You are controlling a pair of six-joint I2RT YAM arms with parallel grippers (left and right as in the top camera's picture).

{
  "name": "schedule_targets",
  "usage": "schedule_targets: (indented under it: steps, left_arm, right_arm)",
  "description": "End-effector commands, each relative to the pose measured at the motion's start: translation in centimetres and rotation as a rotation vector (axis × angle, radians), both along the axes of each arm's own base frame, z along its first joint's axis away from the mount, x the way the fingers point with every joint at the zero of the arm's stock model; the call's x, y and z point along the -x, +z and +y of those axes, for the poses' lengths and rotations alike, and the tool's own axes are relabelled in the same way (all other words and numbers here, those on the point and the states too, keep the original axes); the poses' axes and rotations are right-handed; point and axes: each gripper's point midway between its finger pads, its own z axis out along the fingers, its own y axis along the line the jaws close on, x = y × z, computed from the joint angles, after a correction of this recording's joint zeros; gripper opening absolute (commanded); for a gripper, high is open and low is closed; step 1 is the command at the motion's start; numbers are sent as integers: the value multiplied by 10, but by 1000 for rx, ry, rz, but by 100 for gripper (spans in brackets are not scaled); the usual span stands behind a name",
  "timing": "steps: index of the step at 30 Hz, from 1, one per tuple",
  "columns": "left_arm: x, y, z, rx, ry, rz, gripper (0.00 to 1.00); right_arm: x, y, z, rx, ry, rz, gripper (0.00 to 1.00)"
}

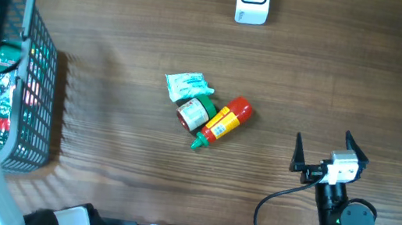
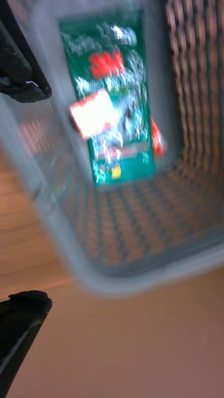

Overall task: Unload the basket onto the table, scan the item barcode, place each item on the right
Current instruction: 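Reach the left gripper into the basket and grasp the Kleenex pack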

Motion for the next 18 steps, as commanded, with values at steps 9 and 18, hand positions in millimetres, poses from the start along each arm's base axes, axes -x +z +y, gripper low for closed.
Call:
schedule_targets:
  steps: [9, 18]
  left_arm:
    - [30, -158, 70, 437, 352, 221, 100]
    - [-4, -262, 56, 638, 255, 418, 100]
  right_arm:
    - [0, 0, 2, 12, 12, -2, 100]
    - [0, 0, 2, 12, 12, -2, 100]
